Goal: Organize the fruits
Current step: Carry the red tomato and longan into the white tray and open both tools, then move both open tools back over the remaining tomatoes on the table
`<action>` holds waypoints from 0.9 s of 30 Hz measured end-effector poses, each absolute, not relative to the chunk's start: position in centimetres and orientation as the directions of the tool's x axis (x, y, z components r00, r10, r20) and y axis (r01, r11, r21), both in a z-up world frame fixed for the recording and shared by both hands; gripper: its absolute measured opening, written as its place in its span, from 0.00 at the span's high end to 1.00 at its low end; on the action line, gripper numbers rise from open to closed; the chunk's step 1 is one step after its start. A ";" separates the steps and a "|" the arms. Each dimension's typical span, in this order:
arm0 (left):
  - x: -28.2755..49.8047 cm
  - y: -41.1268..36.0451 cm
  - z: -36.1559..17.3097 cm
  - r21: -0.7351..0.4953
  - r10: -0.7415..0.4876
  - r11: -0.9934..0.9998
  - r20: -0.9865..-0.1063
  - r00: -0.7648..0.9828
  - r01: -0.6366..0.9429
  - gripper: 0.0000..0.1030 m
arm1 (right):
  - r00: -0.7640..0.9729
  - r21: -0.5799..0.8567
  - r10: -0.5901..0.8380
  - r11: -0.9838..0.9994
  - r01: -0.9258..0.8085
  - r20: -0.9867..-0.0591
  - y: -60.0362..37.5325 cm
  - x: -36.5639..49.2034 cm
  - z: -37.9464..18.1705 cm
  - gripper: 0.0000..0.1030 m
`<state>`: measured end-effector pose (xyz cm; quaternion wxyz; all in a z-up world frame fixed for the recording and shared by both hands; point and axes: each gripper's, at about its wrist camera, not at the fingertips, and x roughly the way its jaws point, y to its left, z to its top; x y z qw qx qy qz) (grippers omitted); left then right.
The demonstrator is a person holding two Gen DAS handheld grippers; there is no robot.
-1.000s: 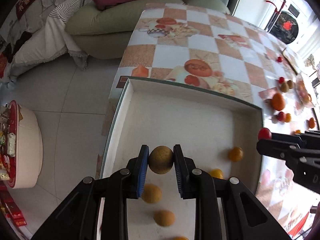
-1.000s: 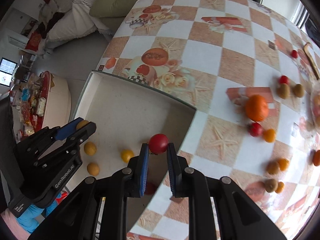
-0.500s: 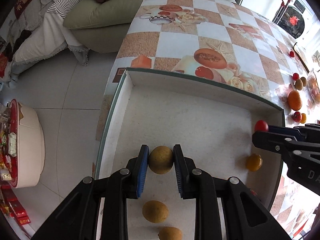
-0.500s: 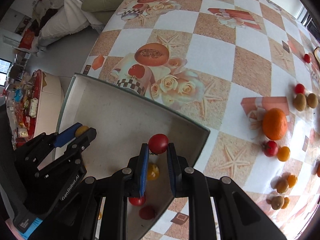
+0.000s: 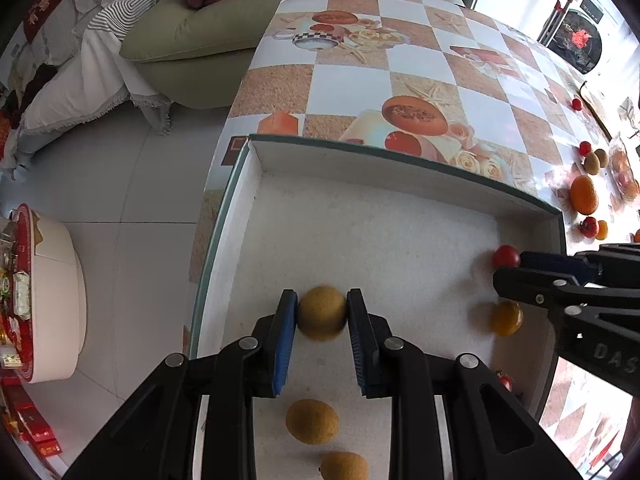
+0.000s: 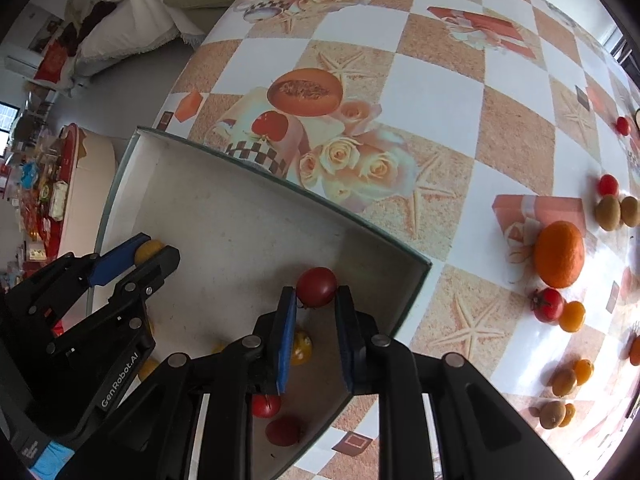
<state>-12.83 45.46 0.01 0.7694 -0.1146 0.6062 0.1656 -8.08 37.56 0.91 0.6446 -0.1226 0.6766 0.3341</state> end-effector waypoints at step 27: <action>-13.0 38.9 3.4 0.094 0.160 0.954 -0.963 0.218 -0.286 0.20 | -0.075 0.342 0.344 0.838 -0.426 -0.936 25.3 -9.0 5.4 0.25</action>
